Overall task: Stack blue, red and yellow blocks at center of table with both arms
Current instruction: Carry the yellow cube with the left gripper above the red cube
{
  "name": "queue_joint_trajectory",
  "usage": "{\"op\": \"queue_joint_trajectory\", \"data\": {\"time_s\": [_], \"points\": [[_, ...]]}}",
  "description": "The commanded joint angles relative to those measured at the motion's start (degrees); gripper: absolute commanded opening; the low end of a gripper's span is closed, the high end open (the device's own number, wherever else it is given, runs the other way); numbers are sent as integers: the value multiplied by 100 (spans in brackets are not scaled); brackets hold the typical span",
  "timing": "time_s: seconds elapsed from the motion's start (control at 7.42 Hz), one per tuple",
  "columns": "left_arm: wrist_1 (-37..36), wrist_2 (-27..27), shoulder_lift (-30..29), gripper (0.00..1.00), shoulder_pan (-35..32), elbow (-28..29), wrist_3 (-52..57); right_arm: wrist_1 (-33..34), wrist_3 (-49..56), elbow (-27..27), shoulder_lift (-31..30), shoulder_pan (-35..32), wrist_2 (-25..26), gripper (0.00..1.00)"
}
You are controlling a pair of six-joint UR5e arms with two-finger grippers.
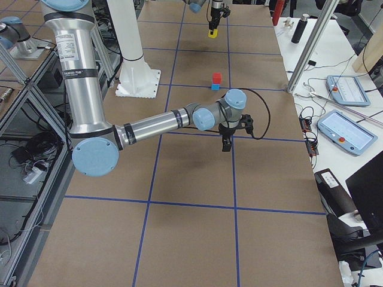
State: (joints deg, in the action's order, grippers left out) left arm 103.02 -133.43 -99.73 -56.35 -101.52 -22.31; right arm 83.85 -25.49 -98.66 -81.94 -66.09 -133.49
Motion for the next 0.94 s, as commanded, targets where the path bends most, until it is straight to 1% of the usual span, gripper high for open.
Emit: {"op": "queue_joint_trajectory", "data": {"time_s": [0.0, 0.13, 0.27, 0.4, 0.54, 0.67, 0.81], "points": [[-1126, 279, -1726, 0, 969, -325, -2368, 0, 0, 5, 2, 0, -1, 100], [-1300, 891, -2343, 0, 1464, -203, -3540, 0, 0, 5, 2, 0, 7, 100], [-1668, 1080, -3072, 0, 1599, 225, -3847, 0, -9, 14, 2, 0, 25, 100], [-1897, 1151, -3914, 0, 1618, 899, -4251, 0, -9, 5, 2, 0, 25, 100], [-1891, 1552, -4532, 0, 1792, 1541, -4681, 0, -17, 5, -6, 0, 25, 100], [-1874, 1800, -4686, 0, 2002, 1774, -4755, 0, -18, 14, -7, 0, 25, 100], [-1856, 1846, -4713, 0, 2031, 1872, -4756, 0, -26, 14, -7, 0, 25, 100]]}}
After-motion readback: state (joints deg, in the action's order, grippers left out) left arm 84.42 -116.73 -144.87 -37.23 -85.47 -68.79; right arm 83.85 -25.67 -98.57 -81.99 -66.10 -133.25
